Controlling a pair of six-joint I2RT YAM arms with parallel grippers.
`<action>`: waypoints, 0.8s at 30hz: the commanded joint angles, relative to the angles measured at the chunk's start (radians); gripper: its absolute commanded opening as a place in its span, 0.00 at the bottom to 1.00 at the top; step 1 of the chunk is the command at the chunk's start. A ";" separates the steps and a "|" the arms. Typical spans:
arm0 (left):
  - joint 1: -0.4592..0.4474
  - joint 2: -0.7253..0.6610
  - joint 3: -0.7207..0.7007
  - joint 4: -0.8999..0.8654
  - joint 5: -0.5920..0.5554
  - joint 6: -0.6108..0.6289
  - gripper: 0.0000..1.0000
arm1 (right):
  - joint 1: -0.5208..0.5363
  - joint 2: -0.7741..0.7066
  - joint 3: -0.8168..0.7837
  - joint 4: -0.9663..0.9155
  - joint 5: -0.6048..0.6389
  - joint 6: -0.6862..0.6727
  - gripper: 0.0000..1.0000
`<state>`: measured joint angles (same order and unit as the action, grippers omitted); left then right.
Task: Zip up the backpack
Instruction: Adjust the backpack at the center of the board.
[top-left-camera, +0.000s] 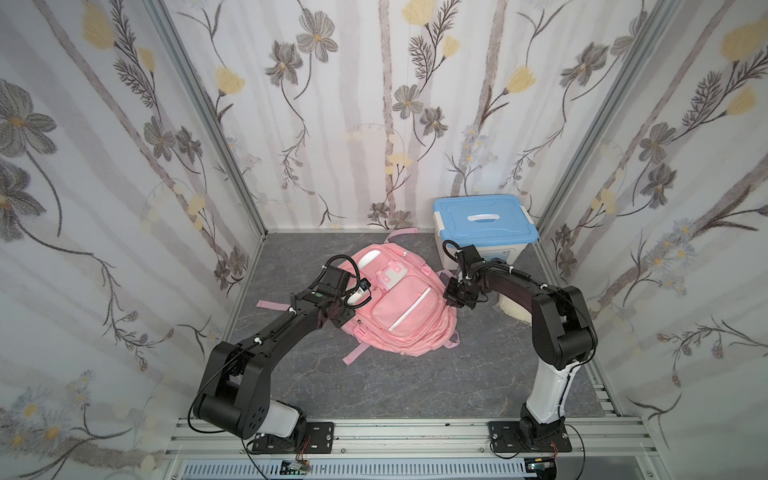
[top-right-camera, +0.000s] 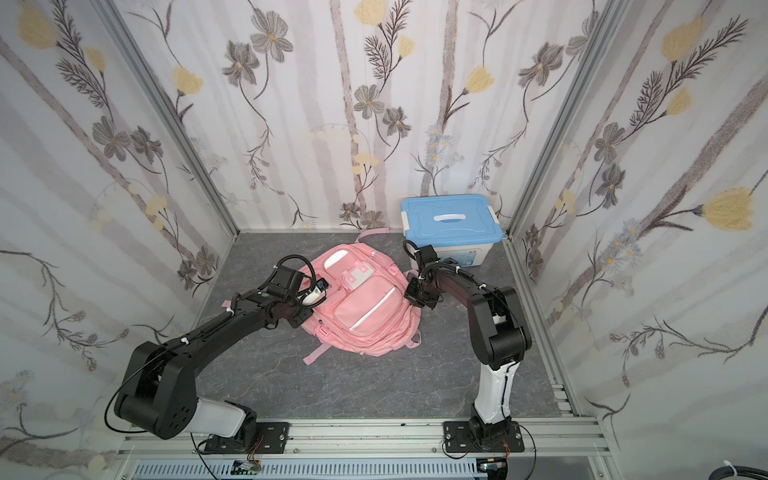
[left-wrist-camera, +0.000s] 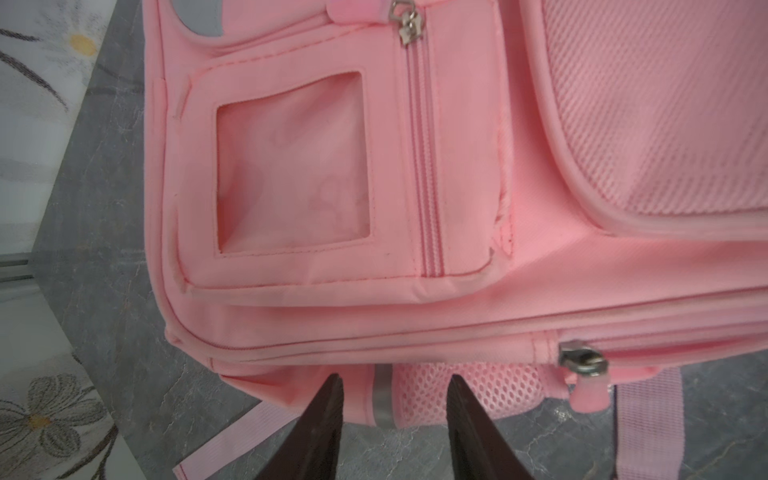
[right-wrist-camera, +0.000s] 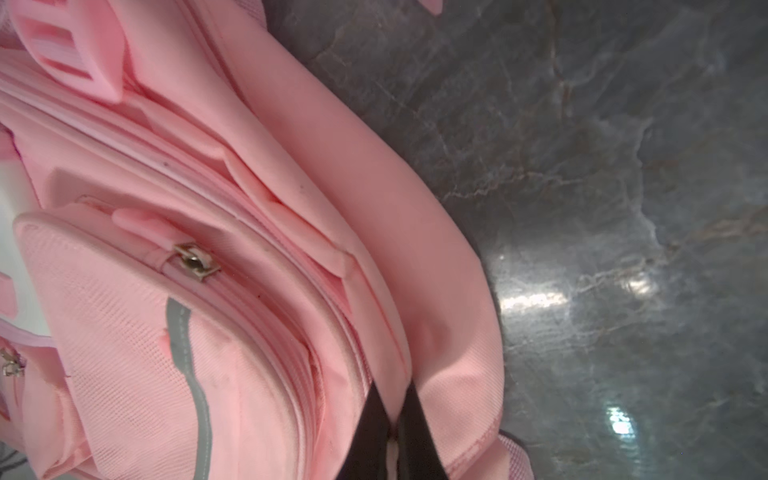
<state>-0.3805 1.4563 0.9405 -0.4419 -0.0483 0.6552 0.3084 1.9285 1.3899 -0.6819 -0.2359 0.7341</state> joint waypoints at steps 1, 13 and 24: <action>-0.001 0.023 0.028 -0.006 0.028 0.041 0.46 | -0.028 0.046 0.064 -0.143 -0.026 -0.259 0.00; -0.097 -0.129 -0.118 -0.014 0.032 0.127 0.48 | -0.048 0.129 0.213 -0.212 -0.025 -0.455 0.37; -0.068 -0.079 -0.178 0.204 0.019 0.240 0.50 | -0.042 -0.006 0.124 -0.212 -0.127 -0.437 0.69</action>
<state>-0.4557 1.3674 0.7647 -0.3466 -0.0330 0.8307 0.2596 1.9675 1.5490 -0.8635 -0.3225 0.2897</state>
